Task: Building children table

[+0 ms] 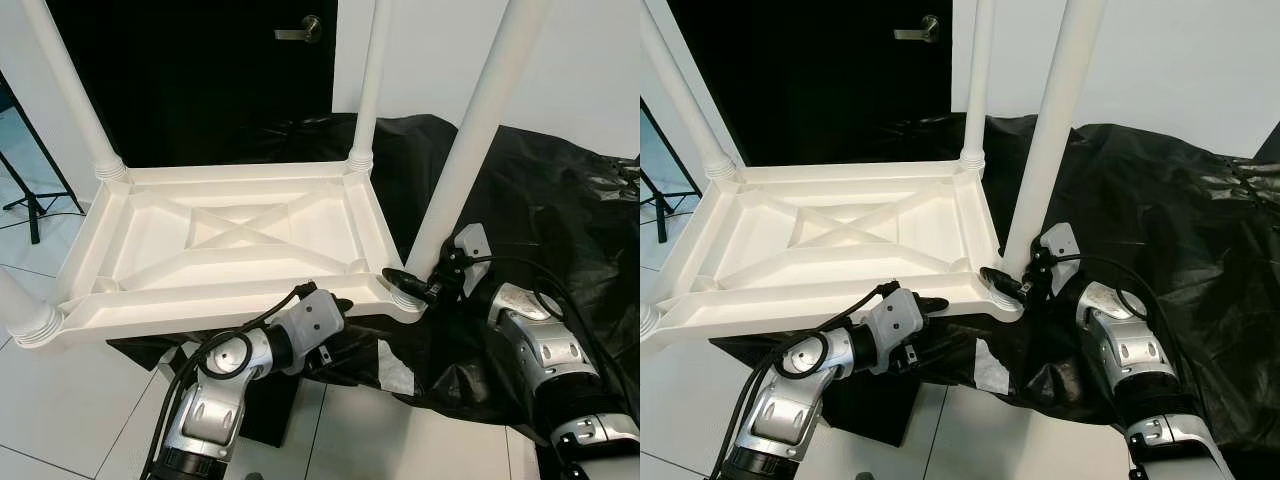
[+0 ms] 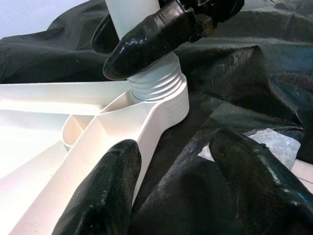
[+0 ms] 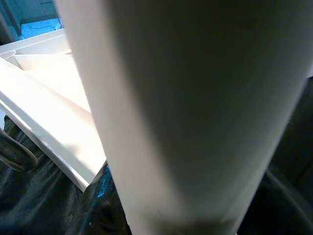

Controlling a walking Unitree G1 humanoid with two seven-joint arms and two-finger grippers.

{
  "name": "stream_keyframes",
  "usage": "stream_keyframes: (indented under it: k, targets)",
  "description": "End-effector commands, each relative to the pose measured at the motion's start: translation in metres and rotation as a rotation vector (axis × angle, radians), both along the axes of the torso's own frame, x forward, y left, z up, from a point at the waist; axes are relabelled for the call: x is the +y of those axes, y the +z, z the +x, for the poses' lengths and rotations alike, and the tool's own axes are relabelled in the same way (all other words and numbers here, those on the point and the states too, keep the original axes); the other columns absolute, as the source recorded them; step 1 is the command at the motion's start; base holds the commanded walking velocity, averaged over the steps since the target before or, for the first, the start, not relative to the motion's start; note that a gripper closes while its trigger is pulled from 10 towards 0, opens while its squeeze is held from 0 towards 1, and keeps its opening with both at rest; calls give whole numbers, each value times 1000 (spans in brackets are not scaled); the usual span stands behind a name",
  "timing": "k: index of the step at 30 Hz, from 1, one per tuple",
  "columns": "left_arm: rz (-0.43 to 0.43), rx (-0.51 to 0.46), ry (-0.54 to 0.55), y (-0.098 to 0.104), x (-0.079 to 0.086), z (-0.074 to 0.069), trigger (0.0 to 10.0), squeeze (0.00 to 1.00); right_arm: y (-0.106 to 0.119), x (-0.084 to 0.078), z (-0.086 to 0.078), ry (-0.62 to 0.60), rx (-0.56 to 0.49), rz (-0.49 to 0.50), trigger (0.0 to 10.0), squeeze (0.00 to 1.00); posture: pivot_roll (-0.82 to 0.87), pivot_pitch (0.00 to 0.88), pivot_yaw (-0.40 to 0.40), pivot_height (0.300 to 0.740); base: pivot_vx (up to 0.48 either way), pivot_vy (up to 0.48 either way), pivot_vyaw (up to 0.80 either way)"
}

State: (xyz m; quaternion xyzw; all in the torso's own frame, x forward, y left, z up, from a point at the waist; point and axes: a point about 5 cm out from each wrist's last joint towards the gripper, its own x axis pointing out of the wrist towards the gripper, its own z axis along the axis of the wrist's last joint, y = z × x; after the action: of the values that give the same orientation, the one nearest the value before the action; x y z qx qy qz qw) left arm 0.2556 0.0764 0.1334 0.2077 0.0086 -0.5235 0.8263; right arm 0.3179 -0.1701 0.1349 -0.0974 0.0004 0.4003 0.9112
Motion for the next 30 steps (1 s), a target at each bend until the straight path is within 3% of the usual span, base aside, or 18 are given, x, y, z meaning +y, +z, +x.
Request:
stream_keyframes:
  k: [1,2,3,4,14,22,30]
  targets:
    - [-37,-65,117,7,0,4,10000,0,-9,0,-6,3,18,-26,0,0,7,0,-54,740,0,0,0]
    - [-38,-65,117,7,0,4,10000,0,-10,0,-8,-15,21,-14,3922,0,7,0,-54,740,0,0,0]
    - [-39,-64,117,7,0,4,10000,0,-10,-1,-10,-27,21,-7,4863,0,7,0,-54,740,0,0,0]
    - [-39,-64,119,7,0,5,10000,0,-12,0,-12,-50,26,7,10000,0,5,0,-53,740,0,0,0]
    - [-39,-62,115,7,-1,6,10000,0,-21,3,-22,-257,28,21,10000,0,-14,0,-36,740,0,0,0]
    - [-28,-60,99,7,0,6,10000,0,-30,15,-31,-575,51,54,10000,0,-10,0,-26,740,0,0,0]
    - [-25,-59,100,6,0,6,10000,0,-28,25,-39,-818,25,89,10000,0,-2,0,-37,740,0,0,0]
